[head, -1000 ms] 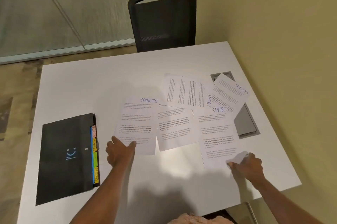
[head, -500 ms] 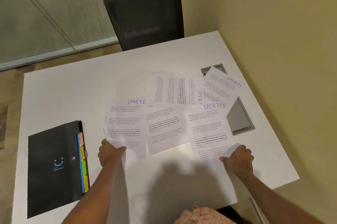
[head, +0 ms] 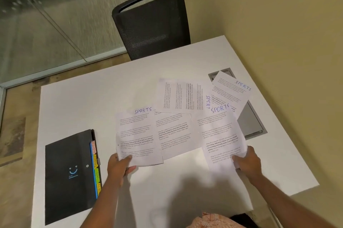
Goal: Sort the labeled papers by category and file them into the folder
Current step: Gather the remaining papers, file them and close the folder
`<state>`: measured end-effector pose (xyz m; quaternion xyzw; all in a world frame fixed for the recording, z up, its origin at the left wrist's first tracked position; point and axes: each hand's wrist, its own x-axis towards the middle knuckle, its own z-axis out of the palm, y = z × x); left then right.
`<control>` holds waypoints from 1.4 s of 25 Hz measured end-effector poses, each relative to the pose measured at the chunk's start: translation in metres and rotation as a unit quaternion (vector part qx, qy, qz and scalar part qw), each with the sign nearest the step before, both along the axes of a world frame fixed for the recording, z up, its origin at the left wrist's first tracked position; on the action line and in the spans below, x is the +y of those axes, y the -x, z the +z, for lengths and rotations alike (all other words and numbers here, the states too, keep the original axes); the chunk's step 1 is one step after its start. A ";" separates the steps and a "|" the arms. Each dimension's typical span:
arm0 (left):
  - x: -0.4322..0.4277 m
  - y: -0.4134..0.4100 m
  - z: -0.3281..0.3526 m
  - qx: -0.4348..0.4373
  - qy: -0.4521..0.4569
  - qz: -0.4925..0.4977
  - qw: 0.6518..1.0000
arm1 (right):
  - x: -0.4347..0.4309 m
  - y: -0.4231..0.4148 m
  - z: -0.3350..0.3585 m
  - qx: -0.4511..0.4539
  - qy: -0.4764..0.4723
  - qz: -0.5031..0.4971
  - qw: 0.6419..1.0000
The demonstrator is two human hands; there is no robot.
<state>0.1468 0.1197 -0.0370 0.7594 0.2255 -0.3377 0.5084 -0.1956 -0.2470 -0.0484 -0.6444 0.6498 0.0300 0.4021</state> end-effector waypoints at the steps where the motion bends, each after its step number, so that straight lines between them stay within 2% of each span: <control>1: 0.003 0.002 0.004 0.004 0.013 -0.001 1.000 | -0.002 0.002 0.004 -0.021 -0.006 -0.014 1.000; 5: 0.016 0.014 0.018 0.016 0.059 0.020 0.998 | -0.015 0.016 0.026 -0.092 -0.047 -0.055 0.993; 11: 0.032 0.033 0.030 0.017 0.088 0.027 0.996 | -0.022 0.041 0.063 -0.143 -0.033 -0.095 0.985; 18: 0.039 0.054 0.048 0.009 0.112 0.024 0.993 | 0.011 0.035 0.092 -0.237 -0.079 -0.164 0.954; 25: 0.034 0.076 0.064 0.006 0.170 -0.007 0.985 | 0.072 -0.031 0.091 -0.302 -0.206 -0.117 0.924; 35: 0.005 0.093 0.096 0.033 0.258 -0.083 0.962 | 0.116 -0.080 0.092 -0.275 -0.294 -0.039 0.914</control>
